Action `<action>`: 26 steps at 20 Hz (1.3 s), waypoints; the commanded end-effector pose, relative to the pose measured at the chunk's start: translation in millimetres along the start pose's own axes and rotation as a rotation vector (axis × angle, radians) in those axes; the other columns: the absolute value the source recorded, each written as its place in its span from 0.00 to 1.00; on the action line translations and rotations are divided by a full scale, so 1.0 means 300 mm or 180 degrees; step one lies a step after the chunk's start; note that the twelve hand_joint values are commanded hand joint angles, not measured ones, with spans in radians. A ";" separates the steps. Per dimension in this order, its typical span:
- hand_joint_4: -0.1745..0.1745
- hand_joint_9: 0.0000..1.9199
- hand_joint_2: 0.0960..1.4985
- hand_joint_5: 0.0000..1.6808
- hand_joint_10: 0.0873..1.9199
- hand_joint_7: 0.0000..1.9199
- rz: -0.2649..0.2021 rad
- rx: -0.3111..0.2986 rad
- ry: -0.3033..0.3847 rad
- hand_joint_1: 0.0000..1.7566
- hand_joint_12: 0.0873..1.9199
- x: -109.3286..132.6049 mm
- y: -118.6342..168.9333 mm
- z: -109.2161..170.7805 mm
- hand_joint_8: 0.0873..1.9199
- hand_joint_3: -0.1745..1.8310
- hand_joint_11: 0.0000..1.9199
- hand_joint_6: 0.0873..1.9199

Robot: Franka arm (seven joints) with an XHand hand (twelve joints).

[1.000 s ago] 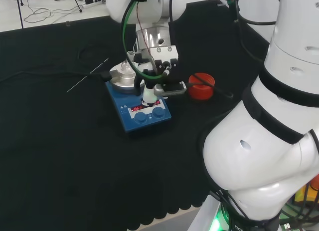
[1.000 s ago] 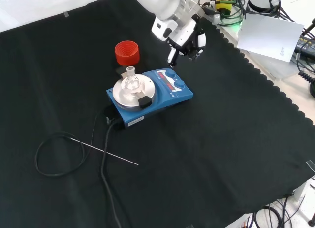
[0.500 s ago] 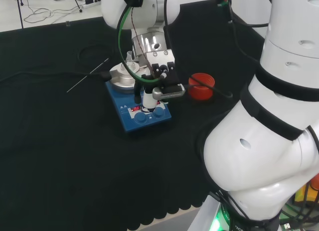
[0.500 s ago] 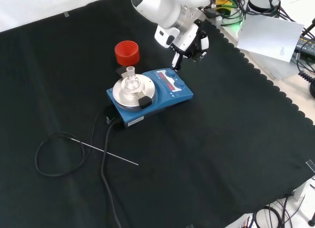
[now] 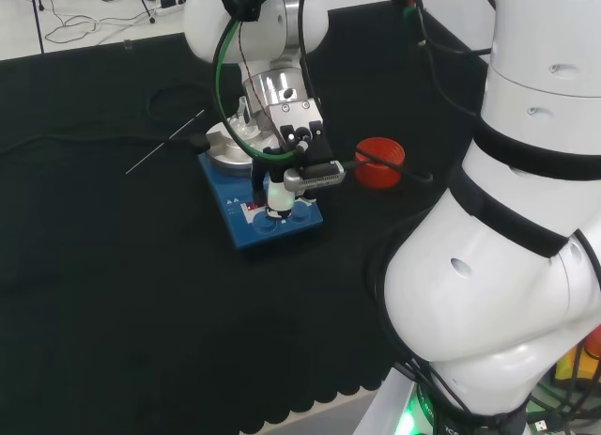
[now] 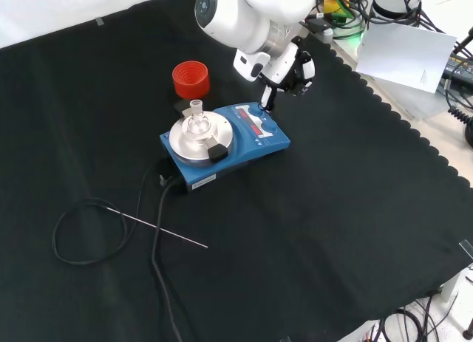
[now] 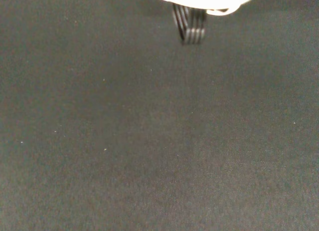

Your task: Turn on the heater.

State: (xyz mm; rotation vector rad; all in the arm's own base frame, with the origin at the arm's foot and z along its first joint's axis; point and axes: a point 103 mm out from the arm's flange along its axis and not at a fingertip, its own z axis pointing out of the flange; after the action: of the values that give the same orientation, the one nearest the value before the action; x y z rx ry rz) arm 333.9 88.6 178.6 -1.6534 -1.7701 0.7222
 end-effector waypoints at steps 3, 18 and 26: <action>0.34 0.88 0.43 0.20 0.92 0.85 0.0025 -0.0014 -0.0035 0.83 0.71 0.001 0.008 0.007 0.92 0.62 0.67 0.46; 0.36 0.88 0.43 0.16 0.92 0.85 0.0031 0.0080 -0.0070 0.83 0.72 -0.005 0.027 0.030 0.91 0.62 0.67 0.43; 0.36 0.88 0.42 0.16 0.92 0.85 0.0049 0.0117 -0.0069 0.83 0.72 -0.017 0.039 0.045 0.91 0.62 0.67 0.43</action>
State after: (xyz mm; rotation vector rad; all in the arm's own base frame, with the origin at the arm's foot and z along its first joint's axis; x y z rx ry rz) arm 332.1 85.6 162.3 -1.6433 -1.7532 0.7778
